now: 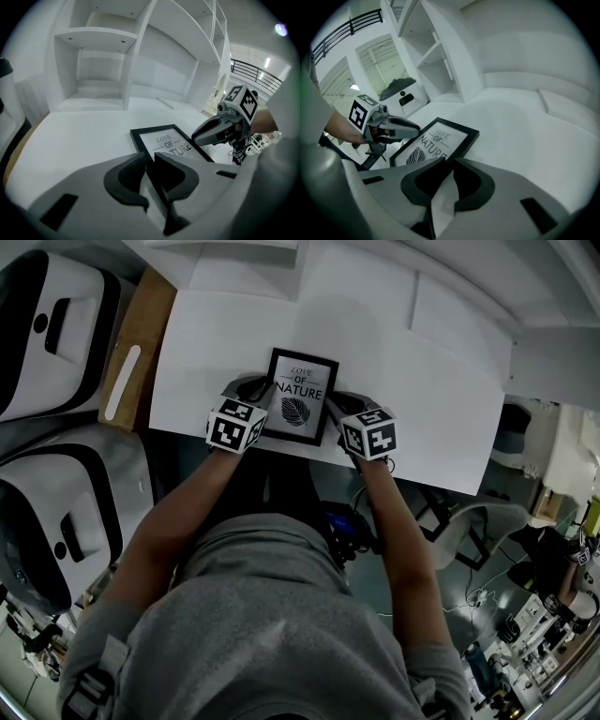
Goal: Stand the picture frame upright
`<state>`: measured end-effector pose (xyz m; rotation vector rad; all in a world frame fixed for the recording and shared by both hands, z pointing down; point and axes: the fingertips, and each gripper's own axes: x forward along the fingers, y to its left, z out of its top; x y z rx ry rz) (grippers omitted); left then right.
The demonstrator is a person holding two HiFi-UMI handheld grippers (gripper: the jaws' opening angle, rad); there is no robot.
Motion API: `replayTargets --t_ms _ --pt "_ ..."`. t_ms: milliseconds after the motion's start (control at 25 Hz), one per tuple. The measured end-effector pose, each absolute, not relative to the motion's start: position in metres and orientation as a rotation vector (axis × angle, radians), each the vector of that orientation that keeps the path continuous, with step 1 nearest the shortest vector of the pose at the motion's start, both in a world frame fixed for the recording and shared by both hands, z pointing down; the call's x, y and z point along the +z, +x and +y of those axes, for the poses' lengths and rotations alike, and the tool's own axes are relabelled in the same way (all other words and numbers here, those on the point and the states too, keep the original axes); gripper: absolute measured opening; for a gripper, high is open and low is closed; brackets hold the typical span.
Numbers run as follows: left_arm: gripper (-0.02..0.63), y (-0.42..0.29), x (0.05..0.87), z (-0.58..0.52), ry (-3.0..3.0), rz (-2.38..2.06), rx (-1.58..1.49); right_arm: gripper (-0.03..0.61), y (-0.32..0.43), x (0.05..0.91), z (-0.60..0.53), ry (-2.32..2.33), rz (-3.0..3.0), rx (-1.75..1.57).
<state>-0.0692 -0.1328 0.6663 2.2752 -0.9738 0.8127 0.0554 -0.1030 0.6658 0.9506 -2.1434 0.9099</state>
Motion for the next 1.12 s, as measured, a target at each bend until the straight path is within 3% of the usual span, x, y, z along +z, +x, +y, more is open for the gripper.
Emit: replayTargets --t_ms 1120 --pt "0.063 -0.063 0.666 -0.104 2.307 -0.869 0.857 0.064 0.064 0.667 -0.074 0.912 -2.17 1.026"
